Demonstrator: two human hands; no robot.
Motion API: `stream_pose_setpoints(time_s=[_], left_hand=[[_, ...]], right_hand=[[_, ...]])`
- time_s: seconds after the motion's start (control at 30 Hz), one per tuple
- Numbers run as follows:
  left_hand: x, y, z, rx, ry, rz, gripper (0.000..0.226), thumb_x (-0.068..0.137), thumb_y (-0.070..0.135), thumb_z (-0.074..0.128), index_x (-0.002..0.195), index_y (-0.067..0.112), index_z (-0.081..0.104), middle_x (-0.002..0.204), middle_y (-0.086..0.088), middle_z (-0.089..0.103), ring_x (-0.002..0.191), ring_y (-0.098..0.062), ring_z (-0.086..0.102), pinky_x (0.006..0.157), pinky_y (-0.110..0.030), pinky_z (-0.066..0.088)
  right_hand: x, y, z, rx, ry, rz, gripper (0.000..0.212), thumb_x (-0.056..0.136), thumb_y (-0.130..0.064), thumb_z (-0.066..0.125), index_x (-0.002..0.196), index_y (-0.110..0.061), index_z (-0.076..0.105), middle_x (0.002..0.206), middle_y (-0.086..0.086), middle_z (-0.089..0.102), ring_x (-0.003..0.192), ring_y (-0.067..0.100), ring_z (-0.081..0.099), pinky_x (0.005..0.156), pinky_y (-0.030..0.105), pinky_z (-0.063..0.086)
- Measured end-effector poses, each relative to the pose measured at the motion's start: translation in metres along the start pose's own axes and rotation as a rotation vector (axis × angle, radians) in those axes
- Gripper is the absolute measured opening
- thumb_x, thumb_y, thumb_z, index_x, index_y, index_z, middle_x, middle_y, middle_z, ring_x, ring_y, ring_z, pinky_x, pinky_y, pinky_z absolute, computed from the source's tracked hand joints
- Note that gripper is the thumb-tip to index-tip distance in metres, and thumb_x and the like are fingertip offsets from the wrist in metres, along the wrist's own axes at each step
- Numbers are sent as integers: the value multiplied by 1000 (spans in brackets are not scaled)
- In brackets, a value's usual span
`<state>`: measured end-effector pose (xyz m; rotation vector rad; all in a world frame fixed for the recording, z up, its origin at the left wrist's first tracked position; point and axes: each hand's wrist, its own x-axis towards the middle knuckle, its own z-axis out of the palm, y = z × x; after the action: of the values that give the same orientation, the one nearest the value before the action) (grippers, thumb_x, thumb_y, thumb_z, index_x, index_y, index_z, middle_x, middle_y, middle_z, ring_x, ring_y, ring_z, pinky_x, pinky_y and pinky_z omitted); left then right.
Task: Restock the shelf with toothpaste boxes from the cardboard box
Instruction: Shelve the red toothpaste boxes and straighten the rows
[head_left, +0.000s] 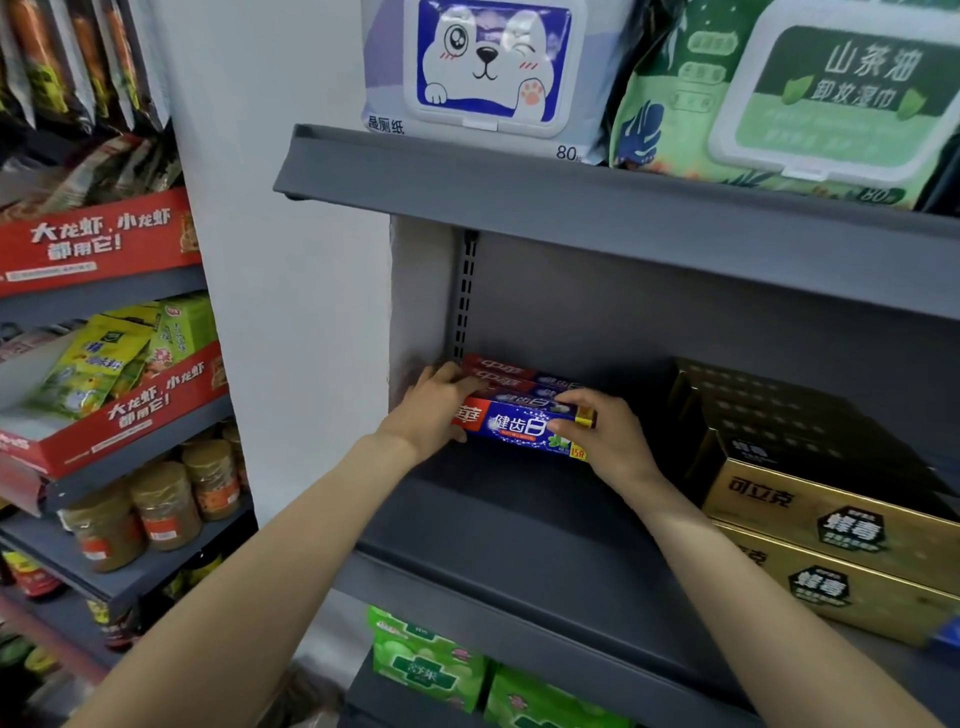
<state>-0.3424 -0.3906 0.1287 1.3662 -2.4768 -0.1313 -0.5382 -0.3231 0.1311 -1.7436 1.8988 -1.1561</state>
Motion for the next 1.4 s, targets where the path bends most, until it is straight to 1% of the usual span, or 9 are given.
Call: stream_pose_setpoints(time_s=[0.17,0.4,0.5,0.6,0.7,0.87,1.1,1.27,1.4], left_hand=[[-2,-10,10,-39,-14,40,62,87,7,61,143,21,37,151,-5,31,137,-28,28,115,-33,19],[-3,5,9,-3,12,12,54,95,15,52,145,18,34,152,-8,29,139,-28,27,115,-35,21],[-11,16,9,-53,61,-108,55,93,11,53,144,16,34,151,-13,25,138,-36,26,113,-40,25],[-27,28,4,-203,122,-235,55,91,8,56,141,13,35,148,-18,23,134,-37,31,110,-40,32],[-53,38,1,-185,210,-181,49,89,11,57,136,11,42,139,-17,37,123,-36,42,102,-41,39],[-118,67,-6,-31,230,-72,35,90,17,51,125,14,52,123,-11,56,114,-31,52,91,-42,45],[-253,81,0,-12,210,-104,27,94,22,46,117,14,57,112,-6,63,105,-28,57,78,-37,46],[-349,65,8,-126,132,-289,24,93,31,50,110,18,61,98,3,68,92,-21,63,72,-35,52],[-409,31,21,-112,15,-460,22,95,29,48,107,18,62,97,-1,68,92,-25,62,68,-36,50]], right_hand=[[-11,5,13,-439,25,-57,41,87,-23,64,127,-14,56,132,5,48,124,20,44,99,31,39],[-18,-6,18,-650,16,-44,39,93,-24,56,130,-13,51,132,4,46,122,23,47,95,35,45],[-22,-7,20,-709,-26,-33,40,94,-13,51,134,-12,45,136,6,41,123,26,46,96,37,44],[-30,-9,17,-671,-69,-17,53,93,-4,48,143,-16,34,147,5,32,132,27,37,106,36,36],[-55,-18,11,-570,-75,-27,53,95,-7,44,146,-17,31,152,3,27,138,26,28,113,35,28],[-133,-38,7,-409,-14,-163,36,94,-7,42,127,-15,55,129,7,55,117,26,52,97,40,43],[-246,-63,30,-261,-152,-180,31,93,-8,43,117,-15,62,116,10,62,110,29,56,90,41,46],[-311,-81,71,-154,-285,-143,28,92,-12,47,111,-16,67,112,7,68,103,26,61,85,35,49],[-351,-91,120,-97,-444,-113,26,92,-11,46,106,-13,67,106,8,69,98,26,63,81,38,51]])
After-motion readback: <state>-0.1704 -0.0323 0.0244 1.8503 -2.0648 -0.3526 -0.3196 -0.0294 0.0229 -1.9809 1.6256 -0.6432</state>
